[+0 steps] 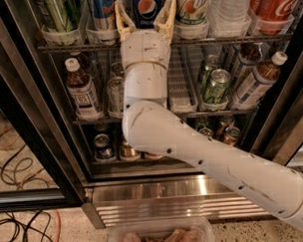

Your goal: Pick pepsi can from top shelf of fridge

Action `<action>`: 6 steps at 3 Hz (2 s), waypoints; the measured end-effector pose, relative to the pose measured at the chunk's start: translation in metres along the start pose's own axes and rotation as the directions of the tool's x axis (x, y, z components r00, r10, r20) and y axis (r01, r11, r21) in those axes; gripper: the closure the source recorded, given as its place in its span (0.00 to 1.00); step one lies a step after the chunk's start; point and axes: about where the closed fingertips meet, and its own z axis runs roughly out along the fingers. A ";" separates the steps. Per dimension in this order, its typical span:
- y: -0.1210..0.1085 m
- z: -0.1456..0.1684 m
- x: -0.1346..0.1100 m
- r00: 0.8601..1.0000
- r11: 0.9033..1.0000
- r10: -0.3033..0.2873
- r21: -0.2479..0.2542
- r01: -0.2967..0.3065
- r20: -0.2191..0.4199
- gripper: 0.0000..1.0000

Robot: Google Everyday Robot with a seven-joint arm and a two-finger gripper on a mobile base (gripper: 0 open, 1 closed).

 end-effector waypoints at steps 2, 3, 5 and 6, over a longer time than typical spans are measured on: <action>0.000 0.001 0.000 1.000 1.000 -0.001 0.003 0.001 -0.001 0.67; 0.000 0.001 0.000 1.000 1.000 -0.001 0.003 0.001 -0.001 0.91; -0.002 0.002 -0.003 1.000 1.000 0.004 -0.001 -0.003 0.021 1.00; -0.005 0.009 -0.013 0.996 1.000 0.005 -0.013 -0.004 0.086 1.00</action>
Offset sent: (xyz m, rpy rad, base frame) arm 0.0011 -0.0004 0.0004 0.0005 0.0003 -0.0029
